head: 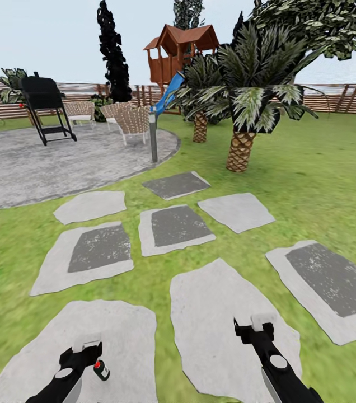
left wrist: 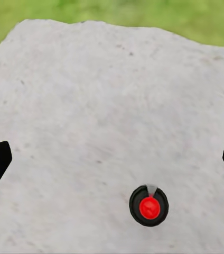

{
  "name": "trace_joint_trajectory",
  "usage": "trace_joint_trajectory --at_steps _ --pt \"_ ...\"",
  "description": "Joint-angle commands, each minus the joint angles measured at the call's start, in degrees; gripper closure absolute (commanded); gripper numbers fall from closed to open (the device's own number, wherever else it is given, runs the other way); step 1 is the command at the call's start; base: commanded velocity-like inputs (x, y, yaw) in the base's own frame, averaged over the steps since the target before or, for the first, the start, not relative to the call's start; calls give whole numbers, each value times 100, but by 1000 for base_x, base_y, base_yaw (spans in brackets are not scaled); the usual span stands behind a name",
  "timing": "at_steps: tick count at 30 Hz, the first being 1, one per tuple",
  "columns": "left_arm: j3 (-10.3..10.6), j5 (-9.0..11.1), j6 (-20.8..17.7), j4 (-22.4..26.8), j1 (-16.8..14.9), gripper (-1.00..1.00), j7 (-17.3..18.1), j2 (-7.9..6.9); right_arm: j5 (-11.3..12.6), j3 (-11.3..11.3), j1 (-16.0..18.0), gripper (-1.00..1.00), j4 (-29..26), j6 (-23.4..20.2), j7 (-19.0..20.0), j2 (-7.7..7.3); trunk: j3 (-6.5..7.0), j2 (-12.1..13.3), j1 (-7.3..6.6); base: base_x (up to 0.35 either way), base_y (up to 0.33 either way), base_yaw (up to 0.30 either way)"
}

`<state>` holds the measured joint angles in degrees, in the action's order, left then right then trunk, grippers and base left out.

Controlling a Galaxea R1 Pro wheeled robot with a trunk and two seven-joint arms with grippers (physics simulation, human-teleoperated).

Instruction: In the garden, pick up the pesticide atomizer on the floor and spray pesticide onto both trees until each tree trunk is fully covered.

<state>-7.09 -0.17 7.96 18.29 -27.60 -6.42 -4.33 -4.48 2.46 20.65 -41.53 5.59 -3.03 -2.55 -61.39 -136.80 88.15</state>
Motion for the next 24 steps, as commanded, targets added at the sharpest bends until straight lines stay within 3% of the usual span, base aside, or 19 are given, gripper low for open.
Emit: trace_joint_trajectory --at_steps 1,10,16,24 --pt "1 0 8 0 0 -100 0 1 0 0 0 -100 -2 0 -2 0 -28 -42 22 0 0 -13" --pt "10 -3 28 -1 0 -100 -2 -2 0 0 0 -100 -4 -1 -4 0 -271 -403 220 0 0 -5" --pt "14 -9 38 -1 7 -100 0 -13 0 0 0 -100 -4 3 2 0 -427 -643 352 0 0 -135" --pt "6 -9 39 -1 2 -100 0 -23 1 7 0 -100 -4 3 -4 0 -632 -654 373 0 0 -94"
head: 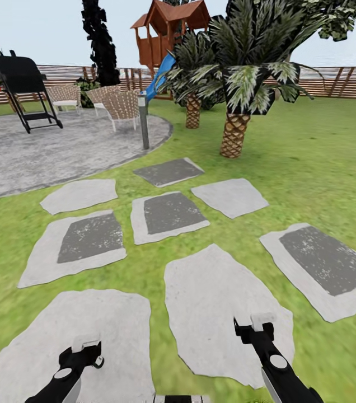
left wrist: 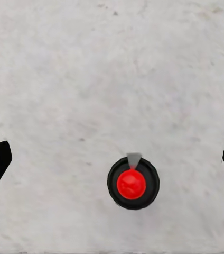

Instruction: In the garden, pick up the pesticide atomizer on the floor and spray pesticide onto both trees until each tree trunk is fully covered.

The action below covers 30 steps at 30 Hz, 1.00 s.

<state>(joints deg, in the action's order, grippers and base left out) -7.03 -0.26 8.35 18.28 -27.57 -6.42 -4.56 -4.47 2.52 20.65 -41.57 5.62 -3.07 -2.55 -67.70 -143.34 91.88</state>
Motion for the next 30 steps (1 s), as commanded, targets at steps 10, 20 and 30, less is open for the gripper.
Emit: trace_joint_trajectory --at_steps 10,20,30 --pt "0 0 25 0 12 -100 0 -25 7 -8 0 -100 -7 0 -1 0 -285 -14 25 0 0 -3" --pt "3 -16 411 -30 24 -100 0 -24 8 -15 0 -100 -8 0 -1 0 -598 -27 51 0 0 0" --pt "8 -18 422 -35 10 -100 9 -19 8 -12 0 -100 -2 0 -1 0 -887 -40 77 0 0 -131"
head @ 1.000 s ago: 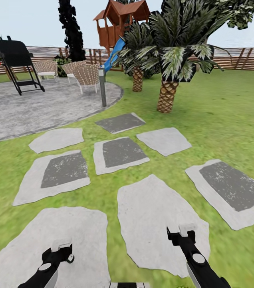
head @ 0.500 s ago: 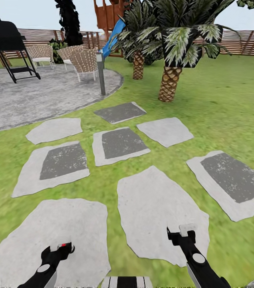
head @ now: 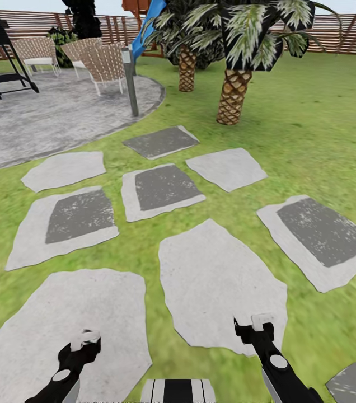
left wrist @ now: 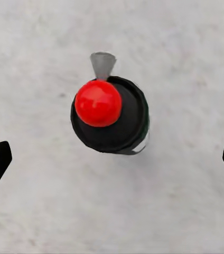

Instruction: In the garden, pick up the pesticide atomizer on the floor and spray pesticide onto both trees until each tree trunk is fully covered.

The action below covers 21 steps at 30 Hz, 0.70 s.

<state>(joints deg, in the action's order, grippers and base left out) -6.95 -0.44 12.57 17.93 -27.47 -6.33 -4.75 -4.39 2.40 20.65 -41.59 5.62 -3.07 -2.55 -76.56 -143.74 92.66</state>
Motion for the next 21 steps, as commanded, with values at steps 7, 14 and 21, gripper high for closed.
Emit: trace_joint_trajectory --at_steps 7,14,21 --pt "0 0 13 0 4 -100 0 -7 -2 16 0 -100 2 -1 6 0 -115 -7 13 0 0 -22" --pt "0 0 14 9 -4 -100 2 -9 -3 7 0 -100 2 0 0 0 -160 -10 18 0 0 -1" --pt "0 0 18 9 -3 -100 5 -9 -3 6 0 -100 2 0 0 0 -226 -14 25 0 0 0"
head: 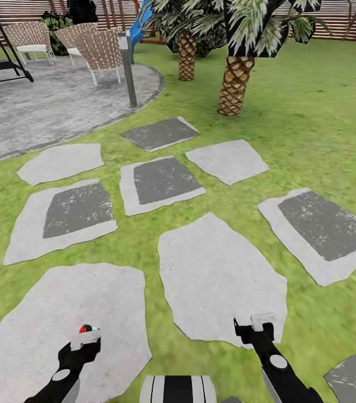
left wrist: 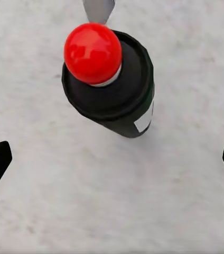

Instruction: In the garden, pick up the pesticide atomizer on the floor and spray pesticide onto both trees until each tree trunk is fully covered.

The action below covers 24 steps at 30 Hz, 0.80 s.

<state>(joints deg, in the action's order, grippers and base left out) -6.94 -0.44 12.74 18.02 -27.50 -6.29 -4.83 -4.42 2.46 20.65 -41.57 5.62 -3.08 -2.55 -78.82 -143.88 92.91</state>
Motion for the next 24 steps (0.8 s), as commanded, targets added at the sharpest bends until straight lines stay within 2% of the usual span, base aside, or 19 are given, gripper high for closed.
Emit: trace_joint_trajectory --at_steps 1,11,24 --pt "0 -1 0 0 0 -100 0 0 0 0 0 -100 0 0 0 0 0 0 0 0 0 0" --pt "0 -12 9 9 -10 -100 -4 -7 -2 0 0 -100 0 0 0 0 0 0 0 92 0 0" --pt "-6 -12 9 9 -18 -100 -1 -2 2 0 0 -100 -9 0 0 0 -25 -1 3 6 0 0"
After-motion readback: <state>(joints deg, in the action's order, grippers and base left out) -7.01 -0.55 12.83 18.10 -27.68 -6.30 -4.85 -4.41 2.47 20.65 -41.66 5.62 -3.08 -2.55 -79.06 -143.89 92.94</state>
